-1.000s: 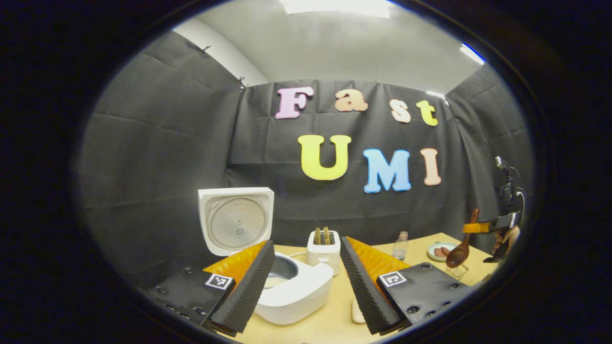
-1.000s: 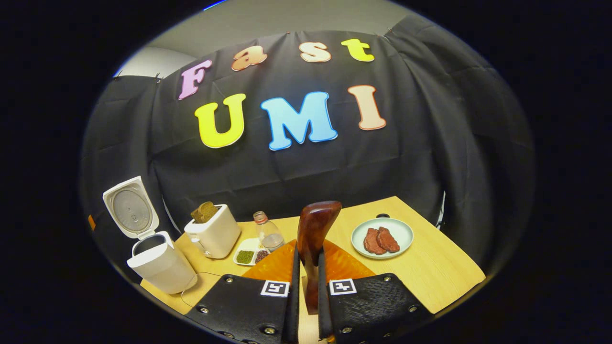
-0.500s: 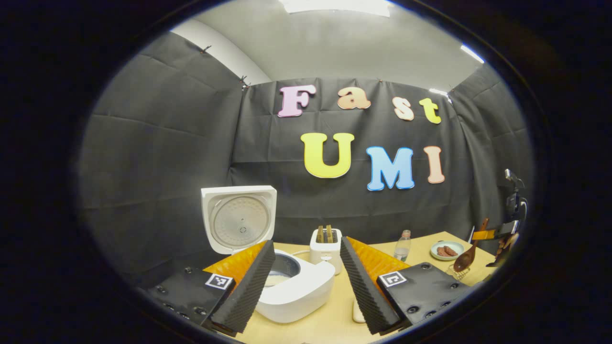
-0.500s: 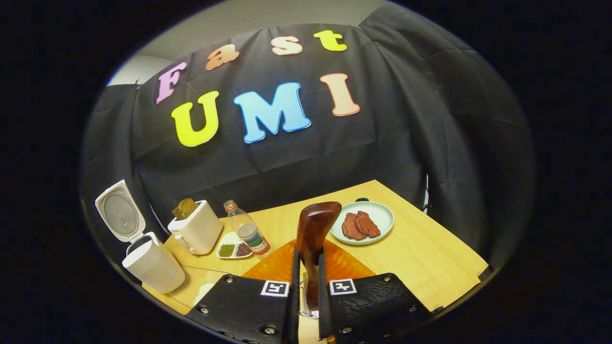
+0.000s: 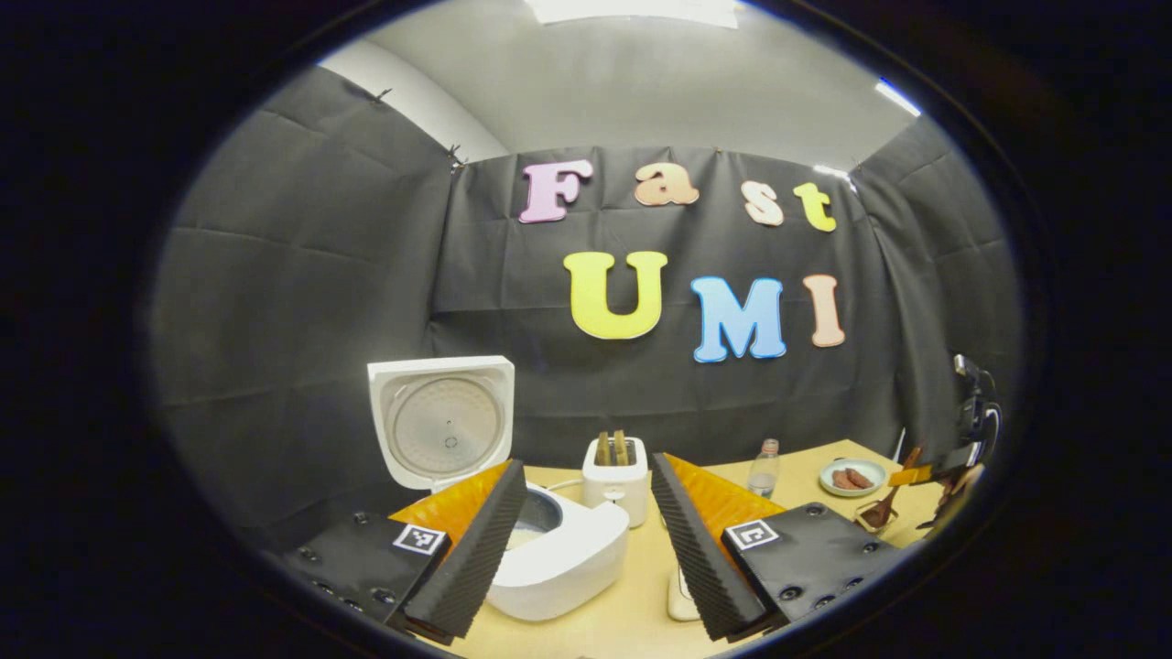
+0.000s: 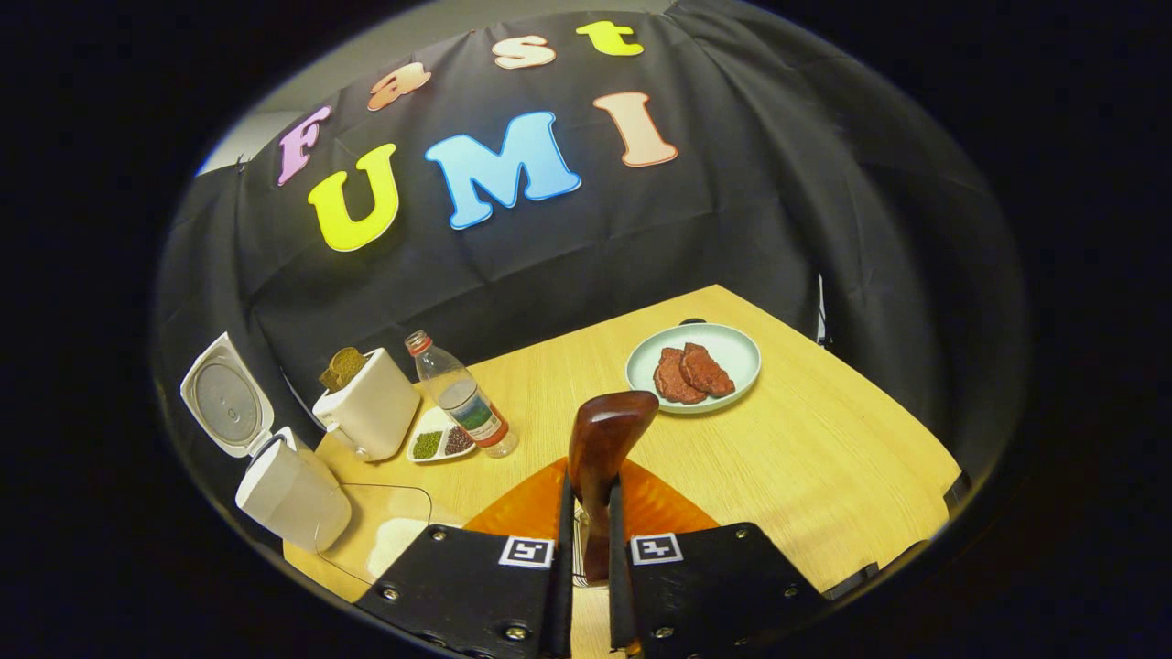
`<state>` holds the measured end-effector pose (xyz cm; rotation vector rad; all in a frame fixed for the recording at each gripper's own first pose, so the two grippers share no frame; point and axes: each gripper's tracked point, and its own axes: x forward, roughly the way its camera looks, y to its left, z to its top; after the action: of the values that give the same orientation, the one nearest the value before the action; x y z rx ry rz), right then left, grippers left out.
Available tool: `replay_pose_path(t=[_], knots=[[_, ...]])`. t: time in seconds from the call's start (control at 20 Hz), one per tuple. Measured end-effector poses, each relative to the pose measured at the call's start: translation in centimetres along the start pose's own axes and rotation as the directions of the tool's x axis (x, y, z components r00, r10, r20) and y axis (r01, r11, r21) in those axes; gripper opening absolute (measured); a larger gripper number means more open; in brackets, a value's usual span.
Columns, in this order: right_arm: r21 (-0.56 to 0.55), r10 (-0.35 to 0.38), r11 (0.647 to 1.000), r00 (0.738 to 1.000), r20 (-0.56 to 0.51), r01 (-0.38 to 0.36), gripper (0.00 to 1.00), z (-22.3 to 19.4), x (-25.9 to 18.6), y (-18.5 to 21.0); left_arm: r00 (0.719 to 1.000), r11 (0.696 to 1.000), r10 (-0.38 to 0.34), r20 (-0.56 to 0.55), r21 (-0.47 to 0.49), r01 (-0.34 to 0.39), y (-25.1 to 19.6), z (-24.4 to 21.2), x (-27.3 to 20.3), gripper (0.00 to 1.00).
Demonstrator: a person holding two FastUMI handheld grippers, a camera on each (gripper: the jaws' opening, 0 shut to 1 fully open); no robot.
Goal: Close the left gripper, press the button to open the rice cooker; take a wooden spoon from the chopstick holder with the right hand, scoop a spoonful of rice and pour it into the rice cooker, then put the wooden spoon back into the chopstick holder.
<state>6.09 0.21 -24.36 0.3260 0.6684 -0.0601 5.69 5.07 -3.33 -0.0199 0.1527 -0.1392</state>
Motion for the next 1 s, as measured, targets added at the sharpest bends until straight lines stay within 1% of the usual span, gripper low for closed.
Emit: replay_pose_path(t=[0.1, 0.2, 0.25, 0.3, 0.35, 0.4, 0.5, 0.65, 0.75, 0.9, 1.0], knots=[[0.024, 0.005, 1.0, 1.0, -0.014, -0.005, 0.18, -0.2, -0.4, -0.6, 1.0, 1.0, 0.012, 0.006, 0.002, -0.012, 0.2, 0.3, 0.5, 0.96], [0.012, -0.002, 1.0, 1.0, 0.006, 0.002, 0.24, 0.7, -0.5, -1.4, 0.999, 0.999, 0.032, 0.013, -0.001, -0.032, 0.5, 0.7, 0.8, 0.96], [-0.01, -0.019, 1.0, 1.0, 0.019, 0.019, 0.32, 1.2, -0.7, -2.2, 0.999, 0.999, 0.043, 0.017, -0.002, -0.043, 0.6, 0.8, 0.9, 0.96], [-0.029, -0.041, 0.999, 0.999, 0.035, 0.042, 0.46, 1.7, -1.1, -3.1, 0.998, 0.999, 0.054, 0.02, -0.003, -0.054, 0.6, 1.0, 1.0, 0.96], [-0.044, -0.04, 0.998, 0.998, 0.05, 0.043, 0.46, 2.2, -1.5, -3.3, 0.998, 0.998, 0.061, 0.023, -0.002, -0.061, 0.6, 1.1, 1.2, 0.96], [-0.063, -0.063, 0.996, 0.995, 0.072, 0.068, 0.66, 2.9, -2.0, -4.2, 0.997, 0.998, 0.069, 0.024, -0.002, -0.069, 0.5, 1.2, 1.3, 0.96], [-0.104, -0.102, 0.988, 0.986, 0.129, 0.116, 1.0, 4.7, -3.2, -5.9, 0.996, 0.996, 0.086, 0.022, -0.007, -0.086, 0.3, 1.1, 1.4, 0.96], [-0.137, -0.111, 0.98, 0.971, 0.212, 0.142, 0.99, 7.3, -5.5, -6.6, 0.993, 0.993, 0.116, 0.012, -0.01, -0.116, 0.0, 0.9, 1.7, 0.96], [-0.162, -0.103, 0.976, 0.961, 0.257, 0.148, 0.99, 8.6, -7.2, -6.7, 0.99, 0.99, 0.137, 0.027, 0.008, -0.137, 0.1, 1.6, 2.4, 0.96], [-0.181, -0.048, 0.979, 0.964, 0.263, 0.098, 0.99, 8.9, -9.4, -5.0, 0.981, 0.981, 0.188, 0.055, 0.035, -0.19, 1.9, 3.2, 4.3, 0.96], [-0.182, -0.039, 0.979, 0.959, 0.282, 0.094, 0.99, 9.2, -10.6, -4.1, 0.974, 0.974, 0.217, 0.057, 0.054, -0.22, 3.6, 4.2, 5.8, 0.95]])
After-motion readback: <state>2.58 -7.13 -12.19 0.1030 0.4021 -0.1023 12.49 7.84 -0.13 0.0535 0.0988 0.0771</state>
